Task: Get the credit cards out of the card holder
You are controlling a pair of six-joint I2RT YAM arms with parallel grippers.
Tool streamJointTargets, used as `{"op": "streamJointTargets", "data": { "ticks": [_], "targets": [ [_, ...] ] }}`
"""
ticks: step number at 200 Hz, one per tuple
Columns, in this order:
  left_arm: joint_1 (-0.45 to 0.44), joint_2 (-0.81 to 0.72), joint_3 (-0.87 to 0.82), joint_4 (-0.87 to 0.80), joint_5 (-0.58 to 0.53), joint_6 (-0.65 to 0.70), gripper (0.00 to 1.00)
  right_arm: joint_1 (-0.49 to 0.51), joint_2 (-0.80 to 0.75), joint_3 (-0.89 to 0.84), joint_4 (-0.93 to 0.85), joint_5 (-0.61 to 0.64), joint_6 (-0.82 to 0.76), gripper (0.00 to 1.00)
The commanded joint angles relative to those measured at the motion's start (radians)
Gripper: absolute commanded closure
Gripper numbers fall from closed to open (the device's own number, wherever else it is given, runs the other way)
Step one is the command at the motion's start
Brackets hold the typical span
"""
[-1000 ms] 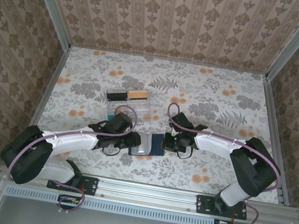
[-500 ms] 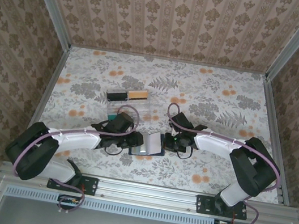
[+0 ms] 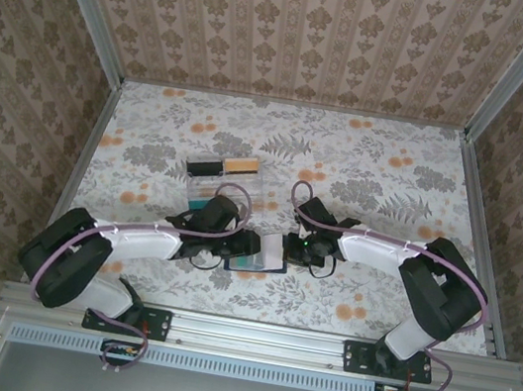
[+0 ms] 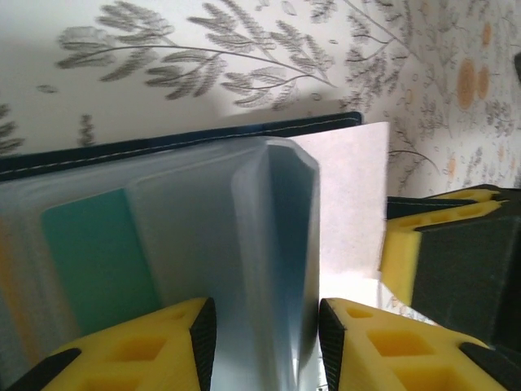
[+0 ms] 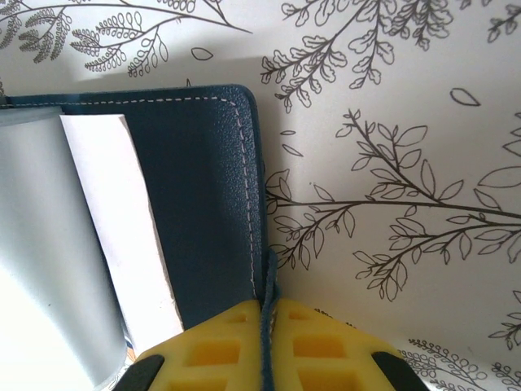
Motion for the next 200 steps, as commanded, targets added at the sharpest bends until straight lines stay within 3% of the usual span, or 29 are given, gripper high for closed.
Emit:
{"op": "streamJointTargets", "data": {
  "ticks": [1, 44, 90, 128, 186, 200],
  "targets": [
    [-0.014, 0.030, 0.059, 0.062, 0.049, 0.033, 0.59, 0.008, 0.007, 0.002, -0.018, 0.004, 0.002, 0.93],
    [-0.032, 0.106, 0.119, 0.082, 0.082, 0.041, 0.60, 0.005, -0.021, 0.005, -0.029, 0.018, 0.004, 0.86],
    [-0.037, 0.155, 0.169, 0.058, 0.088, 0.050, 0.60, -0.004, -0.149, -0.043, -0.021, 0.049, 0.019, 0.65],
    [-0.034, 0.178, 0.178, 0.035, 0.067, 0.044, 0.61, 0.004, -0.209, -0.102, 0.091, -0.027, 0.062, 0.54],
    [-0.021, 0.135, 0.158, -0.004, 0.027, 0.043, 0.61, 0.043, -0.104, -0.072, 0.126, -0.054, 0.065, 0.51],
    [-0.018, 0.126, 0.153, -0.005, 0.026, 0.038, 0.61, 0.043, -0.091, -0.070, 0.113, -0.044, 0.062, 0.57]
  ]
}}
